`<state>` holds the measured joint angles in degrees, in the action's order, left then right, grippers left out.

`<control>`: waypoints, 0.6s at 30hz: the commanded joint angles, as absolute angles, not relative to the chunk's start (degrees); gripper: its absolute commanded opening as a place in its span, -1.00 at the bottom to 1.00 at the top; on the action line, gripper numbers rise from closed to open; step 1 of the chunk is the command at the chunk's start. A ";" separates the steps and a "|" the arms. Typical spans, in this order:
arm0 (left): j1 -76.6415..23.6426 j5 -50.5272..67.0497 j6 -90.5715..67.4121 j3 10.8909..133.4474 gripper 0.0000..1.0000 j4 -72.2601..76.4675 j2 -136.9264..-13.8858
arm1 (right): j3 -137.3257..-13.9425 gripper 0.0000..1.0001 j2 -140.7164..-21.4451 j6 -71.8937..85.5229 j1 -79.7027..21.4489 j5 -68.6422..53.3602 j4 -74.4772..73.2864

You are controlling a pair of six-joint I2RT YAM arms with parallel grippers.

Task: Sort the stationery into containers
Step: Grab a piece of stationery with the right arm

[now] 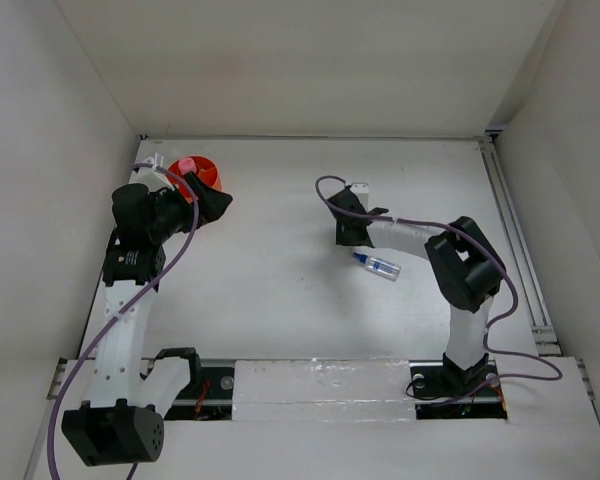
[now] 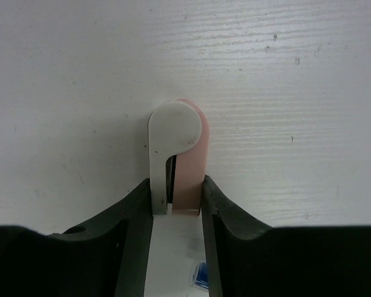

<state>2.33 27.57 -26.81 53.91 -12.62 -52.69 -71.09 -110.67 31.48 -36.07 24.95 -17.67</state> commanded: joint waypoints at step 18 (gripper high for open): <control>2.29 51.50 -37.60 45.18 1.00 7.11 -58.71 | -61.95 -1.00 -90.18 11.34 -36.56 -3.77 5.98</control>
<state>2.33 43.97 -33.32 46.48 -1.72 -58.83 -59.07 -91.29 15.38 -35.59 5.37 -2.04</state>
